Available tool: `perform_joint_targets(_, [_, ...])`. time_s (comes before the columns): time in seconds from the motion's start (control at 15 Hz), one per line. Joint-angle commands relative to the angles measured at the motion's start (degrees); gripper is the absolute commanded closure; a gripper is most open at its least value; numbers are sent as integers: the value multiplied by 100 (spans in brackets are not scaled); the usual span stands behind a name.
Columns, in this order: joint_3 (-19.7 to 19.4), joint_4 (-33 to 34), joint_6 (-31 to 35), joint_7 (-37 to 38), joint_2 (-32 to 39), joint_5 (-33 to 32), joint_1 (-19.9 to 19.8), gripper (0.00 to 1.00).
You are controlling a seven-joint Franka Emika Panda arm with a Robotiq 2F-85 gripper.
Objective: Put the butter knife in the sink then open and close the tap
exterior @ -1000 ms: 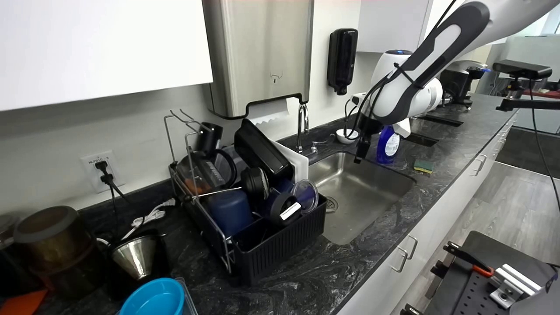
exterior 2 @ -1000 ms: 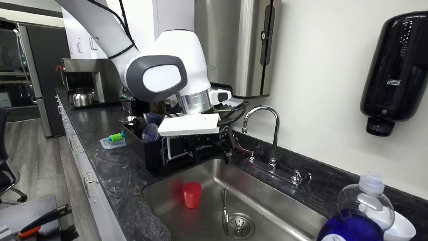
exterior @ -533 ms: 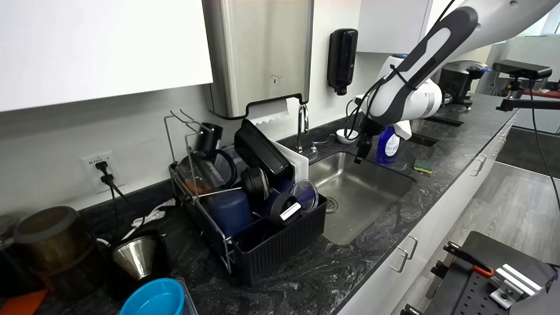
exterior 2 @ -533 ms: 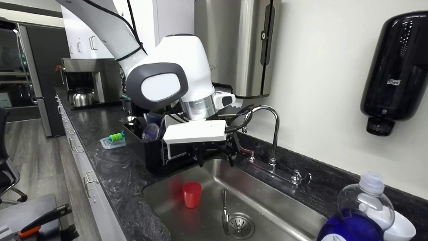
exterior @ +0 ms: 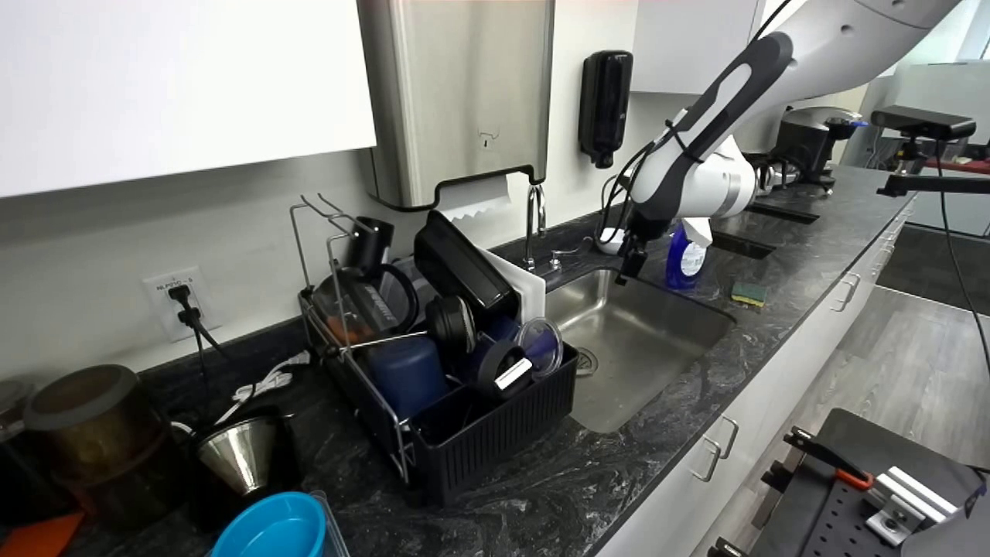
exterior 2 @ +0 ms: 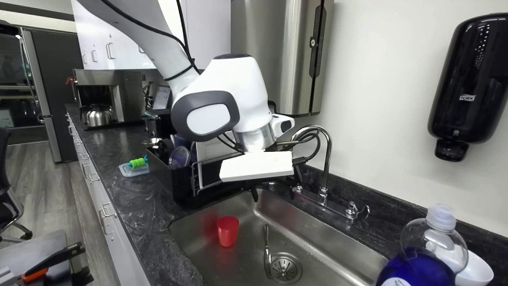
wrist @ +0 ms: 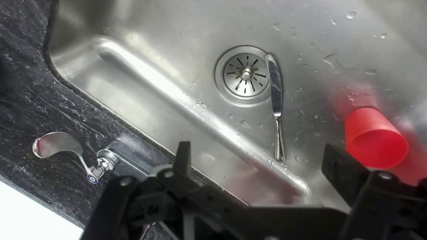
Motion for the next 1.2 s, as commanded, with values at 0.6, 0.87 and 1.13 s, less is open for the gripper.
perform_joint_targets(0.6, [393, 1302, 323, -769, 1102, 101, -588, 0])
perform_joint_targets(0.87, [663, 1570, 341, -1096, 1285, 106, -942, 0])
perform_joint_targets(1.13, [940, 1833, 340, -1426, 1481, 90, -1318, 0])
